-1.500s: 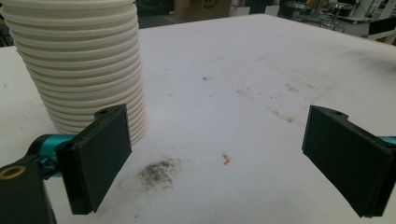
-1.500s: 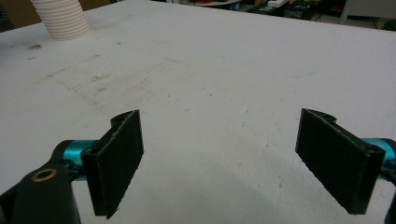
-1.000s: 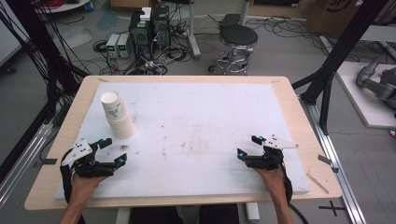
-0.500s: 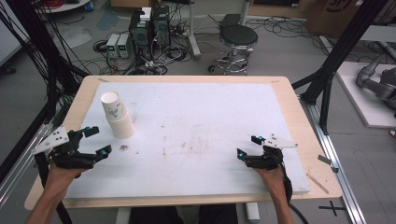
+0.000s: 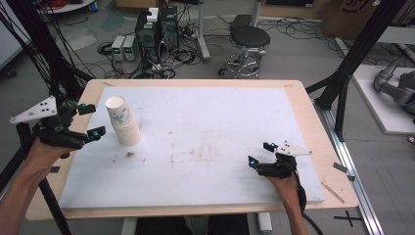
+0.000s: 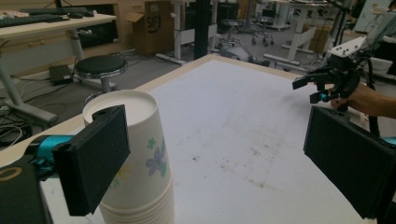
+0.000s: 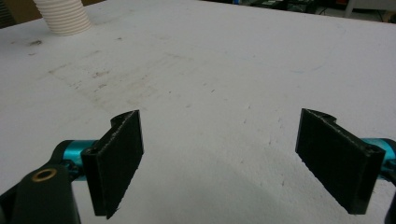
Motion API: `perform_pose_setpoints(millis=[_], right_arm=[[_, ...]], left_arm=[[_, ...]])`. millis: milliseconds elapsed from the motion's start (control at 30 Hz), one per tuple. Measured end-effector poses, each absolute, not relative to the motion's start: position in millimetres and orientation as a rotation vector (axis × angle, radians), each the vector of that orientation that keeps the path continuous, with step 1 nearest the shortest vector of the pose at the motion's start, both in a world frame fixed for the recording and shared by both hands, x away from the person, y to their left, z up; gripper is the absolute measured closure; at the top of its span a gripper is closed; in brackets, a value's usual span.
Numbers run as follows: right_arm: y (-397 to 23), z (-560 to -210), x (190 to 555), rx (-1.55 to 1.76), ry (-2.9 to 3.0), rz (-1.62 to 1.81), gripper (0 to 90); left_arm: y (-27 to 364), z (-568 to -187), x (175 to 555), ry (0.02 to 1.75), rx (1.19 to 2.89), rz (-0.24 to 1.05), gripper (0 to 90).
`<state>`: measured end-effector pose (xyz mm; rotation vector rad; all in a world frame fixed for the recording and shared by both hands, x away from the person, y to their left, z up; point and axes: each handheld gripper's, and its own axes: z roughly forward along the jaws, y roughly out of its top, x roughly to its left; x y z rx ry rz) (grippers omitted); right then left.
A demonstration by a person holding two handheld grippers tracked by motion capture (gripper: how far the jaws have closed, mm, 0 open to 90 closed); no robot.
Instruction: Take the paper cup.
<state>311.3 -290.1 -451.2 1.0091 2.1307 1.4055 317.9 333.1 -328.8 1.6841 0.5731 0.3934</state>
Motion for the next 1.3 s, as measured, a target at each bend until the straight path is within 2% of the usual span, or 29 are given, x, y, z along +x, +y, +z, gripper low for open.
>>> perform_pose_setpoints(millis=[600, 1000, 1300], right_arm=[[-290, -451, 311, 0.998, 2.129, 1.409, 15.0], [-291, -451, 311, 0.997, 2.13, 1.413, 15.1], [-290, -451, 311, 1.0, 2.131, 1.409, 15.1]], left_arm=[[339, -292, 376, 0.546, 1.835, 0.274, 7.0], [329, -274, 411, 0.553, 2.035, 0.227, 7.0], [313, -276, 428, 0.575, 2.175, 0.194, 7.0]])
